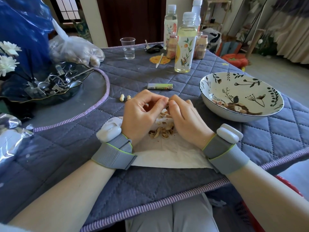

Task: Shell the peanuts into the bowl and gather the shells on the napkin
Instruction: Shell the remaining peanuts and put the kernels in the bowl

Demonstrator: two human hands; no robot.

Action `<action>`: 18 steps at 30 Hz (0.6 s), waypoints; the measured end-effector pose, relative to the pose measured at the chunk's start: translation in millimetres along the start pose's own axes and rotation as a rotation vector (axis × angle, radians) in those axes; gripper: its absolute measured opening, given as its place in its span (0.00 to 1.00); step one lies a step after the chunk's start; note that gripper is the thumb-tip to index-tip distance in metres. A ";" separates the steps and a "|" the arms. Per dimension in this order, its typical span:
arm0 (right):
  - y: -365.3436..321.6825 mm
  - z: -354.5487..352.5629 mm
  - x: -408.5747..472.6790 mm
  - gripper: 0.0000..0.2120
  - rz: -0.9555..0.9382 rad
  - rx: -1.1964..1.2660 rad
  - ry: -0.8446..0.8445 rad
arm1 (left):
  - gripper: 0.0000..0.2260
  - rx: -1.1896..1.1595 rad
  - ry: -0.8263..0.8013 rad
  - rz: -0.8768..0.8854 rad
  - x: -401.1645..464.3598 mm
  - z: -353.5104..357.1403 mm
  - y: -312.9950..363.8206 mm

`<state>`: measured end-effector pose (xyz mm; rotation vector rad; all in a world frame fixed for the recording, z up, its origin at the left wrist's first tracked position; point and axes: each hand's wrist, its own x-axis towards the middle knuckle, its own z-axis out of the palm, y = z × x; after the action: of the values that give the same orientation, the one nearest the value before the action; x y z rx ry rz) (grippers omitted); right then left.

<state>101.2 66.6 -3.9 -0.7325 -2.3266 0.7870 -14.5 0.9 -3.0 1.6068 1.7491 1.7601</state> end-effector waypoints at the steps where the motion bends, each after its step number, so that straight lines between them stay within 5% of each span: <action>1: 0.6 1.1 0.1 0.13 -0.018 -0.017 0.013 | 0.03 -0.006 0.010 -0.009 0.4 0.0 -0.5; 9: 7.0 2.2 1.7 0.11 -0.037 -0.103 0.000 | 0.04 0.045 0.015 -0.061 4.1 -3.3 -6.3; 18: 16.1 -20.8 -4.5 0.13 -0.046 -0.280 -0.063 | 0.03 0.230 -0.214 -0.060 9.0 -17.8 -12.8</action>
<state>122.9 82.1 -2.4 -0.7774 -2.5318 0.4748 -38.1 0.7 -3.5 1.7353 1.9273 1.3452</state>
